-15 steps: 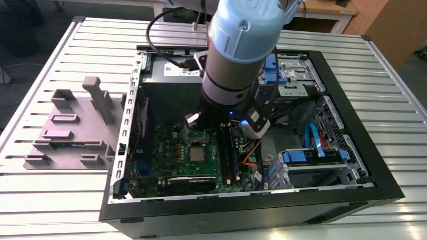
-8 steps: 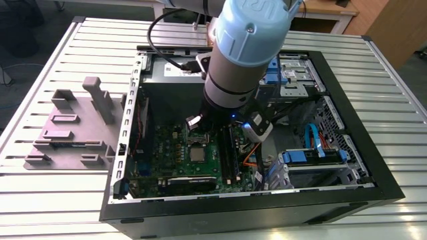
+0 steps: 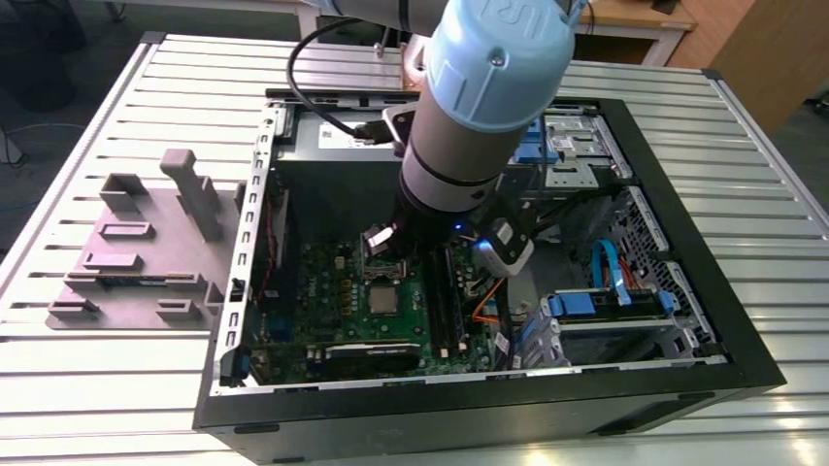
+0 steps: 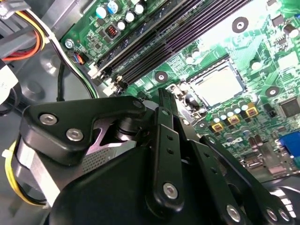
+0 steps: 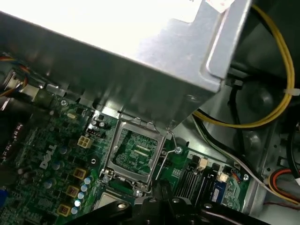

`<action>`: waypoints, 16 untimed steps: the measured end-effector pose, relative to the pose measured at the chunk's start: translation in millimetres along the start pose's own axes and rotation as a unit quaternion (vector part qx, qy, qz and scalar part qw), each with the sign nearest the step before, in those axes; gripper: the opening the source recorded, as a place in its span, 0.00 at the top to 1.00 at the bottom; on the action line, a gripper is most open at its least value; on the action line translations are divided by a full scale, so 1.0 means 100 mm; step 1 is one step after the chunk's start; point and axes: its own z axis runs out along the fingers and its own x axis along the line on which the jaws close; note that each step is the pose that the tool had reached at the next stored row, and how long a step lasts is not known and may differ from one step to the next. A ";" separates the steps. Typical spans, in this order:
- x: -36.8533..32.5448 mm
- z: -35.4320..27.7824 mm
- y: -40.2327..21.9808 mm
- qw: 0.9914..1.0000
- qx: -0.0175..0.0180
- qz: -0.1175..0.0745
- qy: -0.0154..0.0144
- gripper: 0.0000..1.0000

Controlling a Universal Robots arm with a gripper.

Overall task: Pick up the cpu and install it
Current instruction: 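Close the cpu cover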

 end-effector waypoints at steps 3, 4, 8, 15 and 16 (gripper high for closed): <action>0.000 0.009 -0.001 1.000 0.000 -0.017 0.003 0.89; 0.000 0.010 -0.001 1.000 0.000 -0.018 0.003 0.89; -0.002 0.013 0.000 1.000 0.000 -0.018 0.003 0.89; -0.034 0.059 0.064 1.000 0.000 -0.031 0.006 0.89; -0.039 0.067 0.076 0.999 0.000 -0.032 0.006 0.89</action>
